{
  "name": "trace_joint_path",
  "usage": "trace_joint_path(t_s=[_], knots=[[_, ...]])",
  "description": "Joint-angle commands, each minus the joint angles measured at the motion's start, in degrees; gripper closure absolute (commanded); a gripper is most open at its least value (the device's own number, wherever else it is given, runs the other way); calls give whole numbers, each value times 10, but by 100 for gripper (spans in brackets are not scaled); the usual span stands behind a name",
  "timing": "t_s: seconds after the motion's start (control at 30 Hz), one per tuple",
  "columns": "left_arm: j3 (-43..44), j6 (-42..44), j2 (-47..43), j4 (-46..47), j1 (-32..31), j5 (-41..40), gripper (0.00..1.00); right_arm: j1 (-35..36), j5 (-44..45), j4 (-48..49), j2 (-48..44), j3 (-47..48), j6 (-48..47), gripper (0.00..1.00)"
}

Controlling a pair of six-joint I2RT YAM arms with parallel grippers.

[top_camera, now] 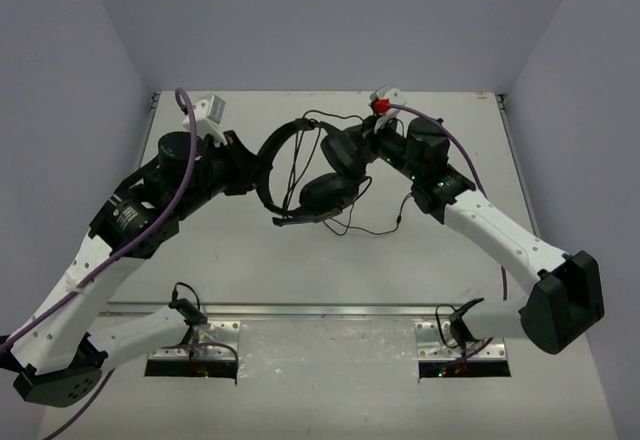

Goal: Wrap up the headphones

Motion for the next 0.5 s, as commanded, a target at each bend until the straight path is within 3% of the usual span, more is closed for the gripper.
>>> trace_joint_path(t_s=[0.0,0.27,0.47], knots=[[21,0,-21,66,-6,13,99,-7,-14,-33,17,17,-17,99],[92,7,1,-3,-5,-64,100,-41,8,-16,6,-20,10,99],[116,15,3,-4,-5,-49,100,-79,-64,-32,4,-27,14,99]])
